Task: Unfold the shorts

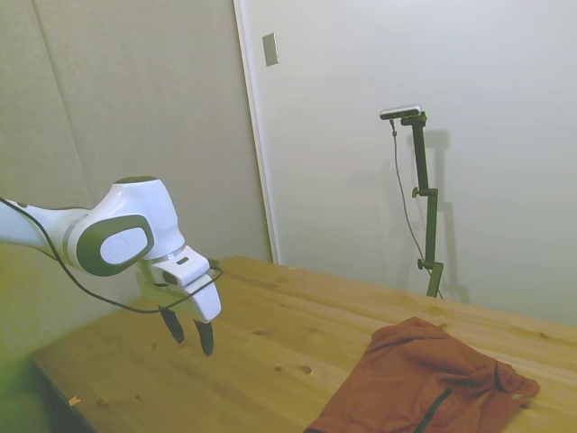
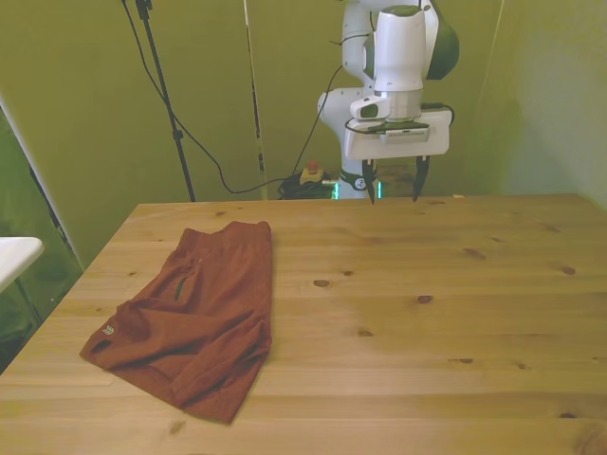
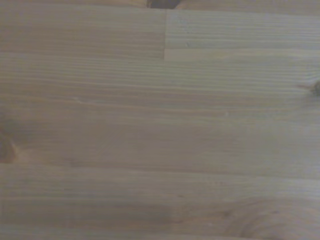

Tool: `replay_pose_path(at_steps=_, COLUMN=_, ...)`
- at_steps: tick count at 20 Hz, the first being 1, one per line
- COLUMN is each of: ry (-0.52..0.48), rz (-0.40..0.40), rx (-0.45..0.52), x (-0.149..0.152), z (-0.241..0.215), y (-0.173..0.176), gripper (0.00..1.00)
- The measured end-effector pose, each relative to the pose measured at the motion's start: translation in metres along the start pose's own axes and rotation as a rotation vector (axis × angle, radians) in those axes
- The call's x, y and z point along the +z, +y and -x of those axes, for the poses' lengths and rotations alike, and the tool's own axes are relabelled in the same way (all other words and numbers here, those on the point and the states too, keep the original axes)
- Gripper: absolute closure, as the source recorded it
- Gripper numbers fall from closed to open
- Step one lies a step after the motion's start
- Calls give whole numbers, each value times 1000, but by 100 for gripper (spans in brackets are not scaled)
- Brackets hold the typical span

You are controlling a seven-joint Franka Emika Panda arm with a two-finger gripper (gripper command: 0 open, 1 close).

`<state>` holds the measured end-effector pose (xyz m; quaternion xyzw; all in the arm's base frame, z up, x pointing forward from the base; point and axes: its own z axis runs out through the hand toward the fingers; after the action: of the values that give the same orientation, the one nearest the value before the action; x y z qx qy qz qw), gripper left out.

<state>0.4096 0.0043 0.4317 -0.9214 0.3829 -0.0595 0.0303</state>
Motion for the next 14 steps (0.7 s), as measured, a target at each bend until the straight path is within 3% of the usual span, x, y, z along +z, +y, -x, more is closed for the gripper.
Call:
replay_pose_path(at_steps=6, ry=49, rz=-36, rx=74, x=-23, z=-31, y=-4, gripper=0)
replay_pose_path(at_steps=14, ry=125, rz=-92, rx=267, x=-62, z=-174, y=9, gripper=0)
